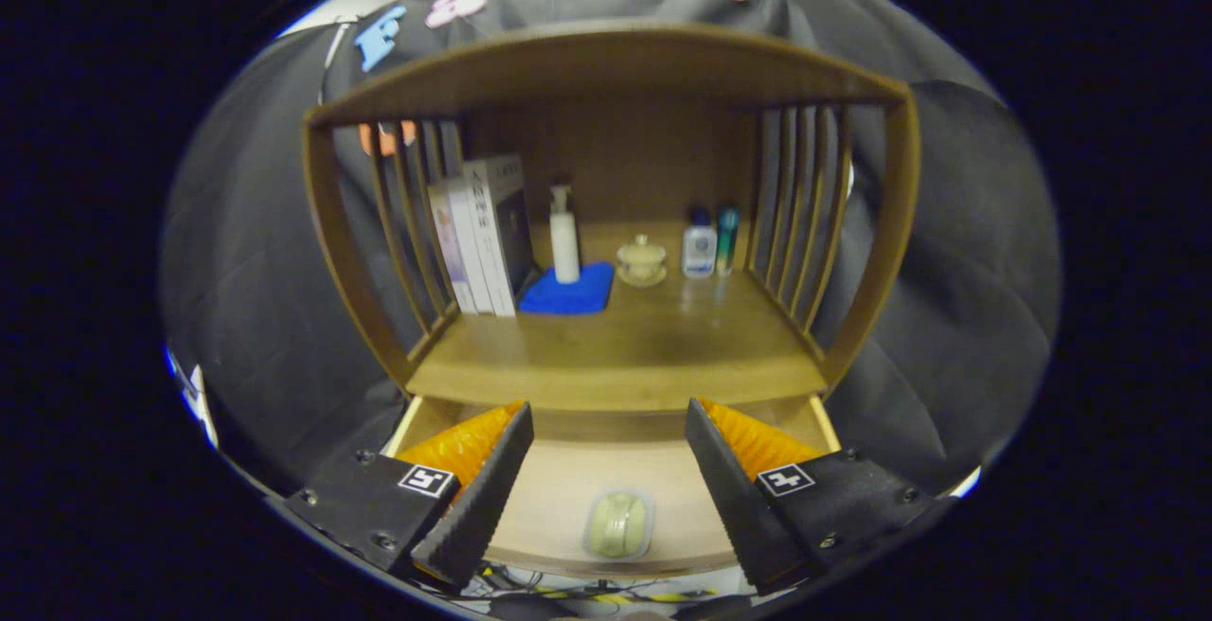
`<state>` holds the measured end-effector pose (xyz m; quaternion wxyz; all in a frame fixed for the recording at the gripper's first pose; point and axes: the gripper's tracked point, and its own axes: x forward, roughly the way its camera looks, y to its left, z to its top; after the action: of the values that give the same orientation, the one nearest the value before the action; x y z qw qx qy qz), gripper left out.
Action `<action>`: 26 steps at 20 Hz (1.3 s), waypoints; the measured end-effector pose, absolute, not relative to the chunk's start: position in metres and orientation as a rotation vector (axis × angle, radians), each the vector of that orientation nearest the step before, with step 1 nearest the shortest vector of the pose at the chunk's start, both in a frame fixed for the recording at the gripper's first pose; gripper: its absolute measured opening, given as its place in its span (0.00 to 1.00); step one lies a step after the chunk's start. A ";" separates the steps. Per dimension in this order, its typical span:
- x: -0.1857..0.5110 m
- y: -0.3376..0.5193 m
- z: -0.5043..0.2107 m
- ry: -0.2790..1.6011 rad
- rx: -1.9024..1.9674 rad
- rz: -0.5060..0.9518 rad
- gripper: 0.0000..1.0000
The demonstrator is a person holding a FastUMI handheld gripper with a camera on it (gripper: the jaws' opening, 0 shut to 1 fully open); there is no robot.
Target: Pull open the drawer, take out the items inside it, and place them on the countertop above the cabinet.
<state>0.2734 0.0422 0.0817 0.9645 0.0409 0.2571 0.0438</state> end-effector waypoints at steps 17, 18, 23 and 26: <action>0.267 0.032 -0.107 1.162 0.060 -0.027 0.83; 0.266 0.029 -0.110 1.169 0.058 -0.041 0.82; 0.264 0.027 -0.118 1.202 0.080 -0.079 0.47; 0.267 0.026 -0.115 1.185 0.059 -0.061 0.28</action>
<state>0.2668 0.0260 -0.1148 0.8286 0.0276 0.5584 -0.0286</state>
